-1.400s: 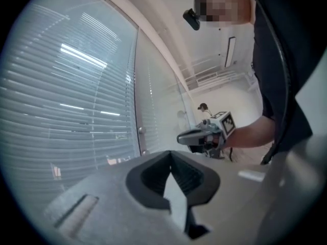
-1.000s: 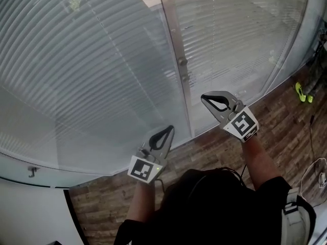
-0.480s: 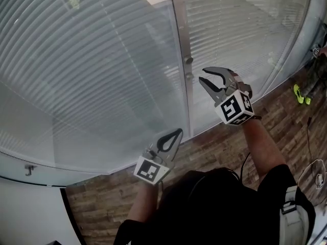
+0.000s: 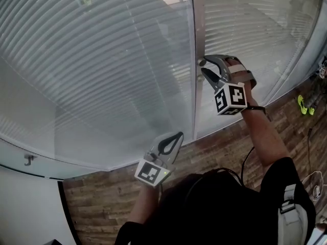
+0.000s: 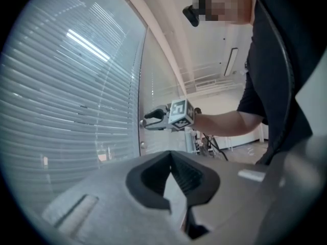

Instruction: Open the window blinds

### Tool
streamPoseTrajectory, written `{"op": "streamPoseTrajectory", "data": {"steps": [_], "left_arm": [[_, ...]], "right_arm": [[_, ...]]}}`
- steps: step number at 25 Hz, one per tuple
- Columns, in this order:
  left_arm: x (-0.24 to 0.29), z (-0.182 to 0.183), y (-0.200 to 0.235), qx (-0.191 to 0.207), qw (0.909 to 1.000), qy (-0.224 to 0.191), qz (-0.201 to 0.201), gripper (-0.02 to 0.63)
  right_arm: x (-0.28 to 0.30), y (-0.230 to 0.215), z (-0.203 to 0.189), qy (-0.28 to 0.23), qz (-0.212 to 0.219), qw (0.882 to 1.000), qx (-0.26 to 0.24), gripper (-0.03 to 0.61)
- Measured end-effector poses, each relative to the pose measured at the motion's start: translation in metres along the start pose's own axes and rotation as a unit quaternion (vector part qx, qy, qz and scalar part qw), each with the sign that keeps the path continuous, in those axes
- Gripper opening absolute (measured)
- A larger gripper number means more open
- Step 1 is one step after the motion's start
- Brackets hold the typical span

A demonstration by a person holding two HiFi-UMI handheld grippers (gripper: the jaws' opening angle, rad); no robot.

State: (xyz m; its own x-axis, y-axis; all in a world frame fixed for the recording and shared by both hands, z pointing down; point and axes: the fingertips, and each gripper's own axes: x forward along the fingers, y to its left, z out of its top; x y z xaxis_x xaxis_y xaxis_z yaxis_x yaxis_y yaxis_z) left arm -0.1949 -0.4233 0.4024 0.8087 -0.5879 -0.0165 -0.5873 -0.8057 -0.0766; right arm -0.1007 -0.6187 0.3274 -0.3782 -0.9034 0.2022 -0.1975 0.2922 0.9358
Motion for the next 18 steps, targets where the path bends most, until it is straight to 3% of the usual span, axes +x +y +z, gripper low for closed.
{"op": "streamPoseTrajectory", "data": {"steps": [5,8,18], "left_arm": [[-0.009,-0.001,0.007,0.0,0.9999,-0.001,0.013,0.005],[-0.012,-0.001,0.008,-0.002,0.9999,-0.001,0.015,0.005],[-0.017,-0.005,0.007,-0.003,0.9999,0.003,0.014,0.005]], "right_arm": [[0.009,0.001,0.0,0.017,-0.001,1.0,-0.02,0.185],[0.012,0.001,-0.001,0.026,-0.006,0.999,-0.025,0.13],[0.011,-0.003,0.002,0.027,-0.023,0.999,0.008,0.13]]}}
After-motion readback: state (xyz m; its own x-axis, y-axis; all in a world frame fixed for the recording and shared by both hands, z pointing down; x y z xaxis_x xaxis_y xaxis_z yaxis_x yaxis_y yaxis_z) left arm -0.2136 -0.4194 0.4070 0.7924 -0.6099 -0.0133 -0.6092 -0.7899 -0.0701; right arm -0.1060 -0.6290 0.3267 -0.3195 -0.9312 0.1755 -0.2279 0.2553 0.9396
